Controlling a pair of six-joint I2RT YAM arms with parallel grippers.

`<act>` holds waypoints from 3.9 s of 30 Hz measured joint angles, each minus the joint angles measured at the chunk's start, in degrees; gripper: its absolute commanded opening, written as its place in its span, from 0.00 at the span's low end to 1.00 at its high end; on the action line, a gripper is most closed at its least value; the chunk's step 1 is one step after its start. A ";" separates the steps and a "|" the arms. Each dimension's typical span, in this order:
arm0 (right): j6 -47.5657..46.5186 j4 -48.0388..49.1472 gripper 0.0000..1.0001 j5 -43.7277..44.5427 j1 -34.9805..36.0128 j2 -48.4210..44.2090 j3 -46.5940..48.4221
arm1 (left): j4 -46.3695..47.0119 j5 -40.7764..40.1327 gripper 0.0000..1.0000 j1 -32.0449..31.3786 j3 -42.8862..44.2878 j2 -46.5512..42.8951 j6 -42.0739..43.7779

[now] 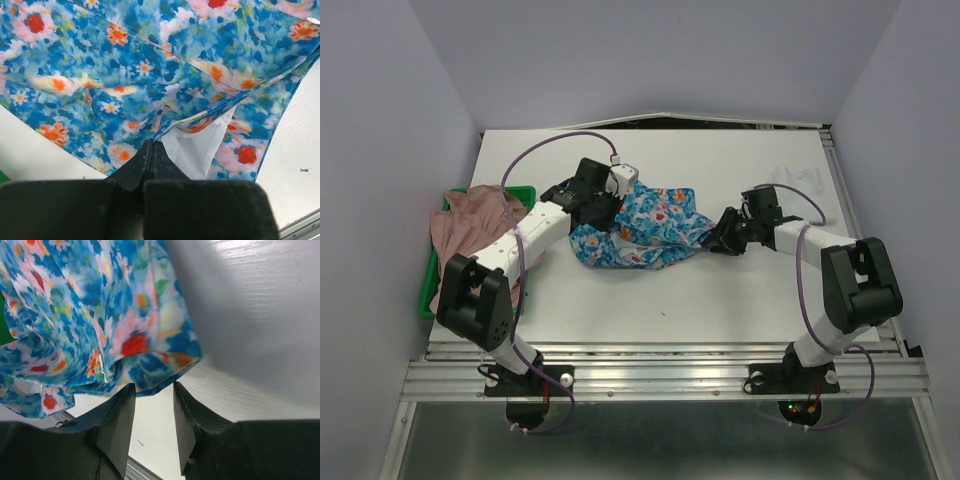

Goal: Fold and stack the skirts
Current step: Flatten the skirt out

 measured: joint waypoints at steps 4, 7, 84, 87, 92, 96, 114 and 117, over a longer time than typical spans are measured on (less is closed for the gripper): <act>1.99 1.25 0.48 -0.42 0.00 1.36 -0.07 | 0.24 0.02 0.00 0.02 0.00 0.00 -0.04; 3.34 1.62 0.48 -1.64 0.00 1.75 -0.15 | 0.46 0.04 0.00 0.02 0.00 0.00 -0.15; -14.16 -9.62 0.01 -2.19 0.00 7.30 7.93 | -26.18 1.73 0.54 -18.03 20.85 15.02 72.52; -14.40 -9.70 0.01 -2.16 0.00 7.30 7.93 | -29.59 1.66 0.54 -18.82 23.12 19.50 74.49; -14.64 -9.99 0.01 -2.16 0.00 7.30 7.93 | -33.81 0.68 0.54 -19.67 23.91 22.86 76.35; -14.80 -10.23 0.01 -2.16 0.00 7.30 7.93 | -35.80 -0.90 0.53 -19.91 24.04 23.02 78.47; -15.45 -10.67 0.01 -2.19 0.00 7.30 7.98 | -37.22 -4.63 0.52 -19.93 25.79 20.09 81.90; -15.65 -10.71 0.01 -2.19 0.00 7.30 7.98 | -37.22 -4.61 0.52 -20.00 25.77 20.31 82.20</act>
